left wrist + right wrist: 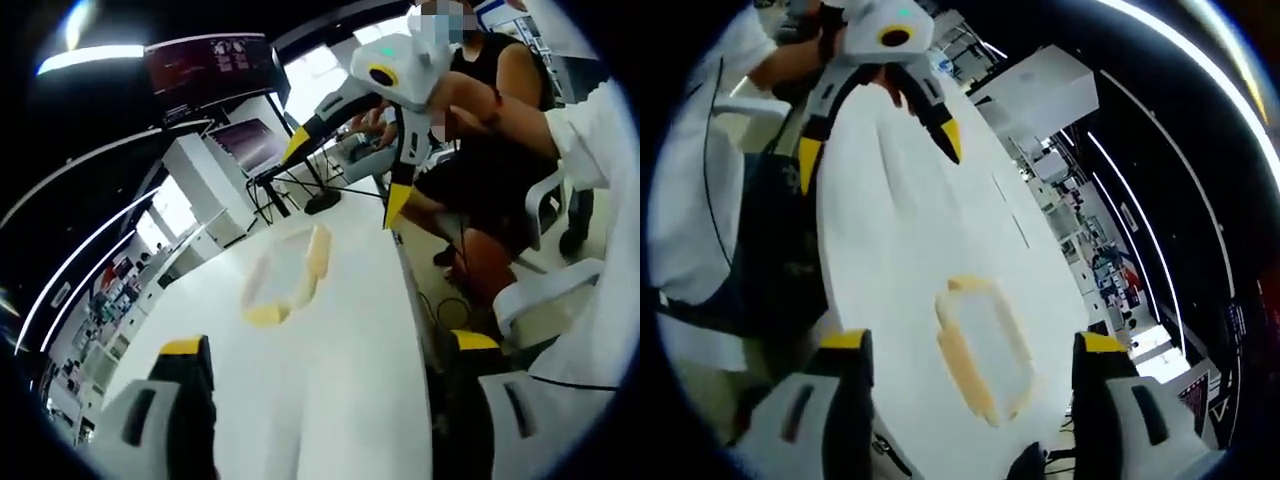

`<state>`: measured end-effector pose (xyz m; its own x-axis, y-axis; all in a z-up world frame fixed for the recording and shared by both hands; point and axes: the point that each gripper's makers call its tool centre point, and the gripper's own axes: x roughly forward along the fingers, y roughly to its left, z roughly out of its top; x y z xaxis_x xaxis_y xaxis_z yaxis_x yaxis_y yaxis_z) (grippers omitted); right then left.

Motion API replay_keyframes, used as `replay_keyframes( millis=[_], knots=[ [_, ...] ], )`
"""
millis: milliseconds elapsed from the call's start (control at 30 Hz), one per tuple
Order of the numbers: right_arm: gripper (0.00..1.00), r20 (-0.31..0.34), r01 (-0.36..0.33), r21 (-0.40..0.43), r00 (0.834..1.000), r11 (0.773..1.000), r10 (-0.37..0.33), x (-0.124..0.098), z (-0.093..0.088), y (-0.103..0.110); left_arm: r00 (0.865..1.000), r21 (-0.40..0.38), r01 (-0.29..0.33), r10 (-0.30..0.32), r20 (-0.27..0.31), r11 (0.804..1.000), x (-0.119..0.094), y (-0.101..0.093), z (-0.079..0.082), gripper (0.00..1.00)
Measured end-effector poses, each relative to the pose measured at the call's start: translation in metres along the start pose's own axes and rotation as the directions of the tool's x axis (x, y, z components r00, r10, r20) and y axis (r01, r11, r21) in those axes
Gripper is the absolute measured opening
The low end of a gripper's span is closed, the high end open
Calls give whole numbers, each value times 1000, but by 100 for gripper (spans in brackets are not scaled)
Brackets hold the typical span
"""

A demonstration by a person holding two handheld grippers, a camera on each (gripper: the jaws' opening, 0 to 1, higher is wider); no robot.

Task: Snap each plastic latch of the storage box into its locked position after aligning the lid with the box until every specified latch is closed and the lid sits flush.

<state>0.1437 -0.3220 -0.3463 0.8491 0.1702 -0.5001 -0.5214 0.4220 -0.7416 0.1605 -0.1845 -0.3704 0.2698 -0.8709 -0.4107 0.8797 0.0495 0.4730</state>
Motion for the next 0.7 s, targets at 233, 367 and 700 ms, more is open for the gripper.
replay_keyframes(
  millis=[233, 367, 700],
  knots=[
    [81, -14, -26, 13, 1000, 1000, 26, -1, -8, -9, 1000, 8, 26, -26, -9, 1000, 4, 4, 5, 95],
    [80, -33, -59, 29, 998, 998, 60, 0, -15, -13, 999, 14, 43, -42, -27, 999, 8, 4, 4, 95],
    [79, -67, -83, 54, 994, 995, 86, 1, -26, -26, 996, 11, 66, -65, -56, 998, 15, 11, 1, 94]
  ],
)
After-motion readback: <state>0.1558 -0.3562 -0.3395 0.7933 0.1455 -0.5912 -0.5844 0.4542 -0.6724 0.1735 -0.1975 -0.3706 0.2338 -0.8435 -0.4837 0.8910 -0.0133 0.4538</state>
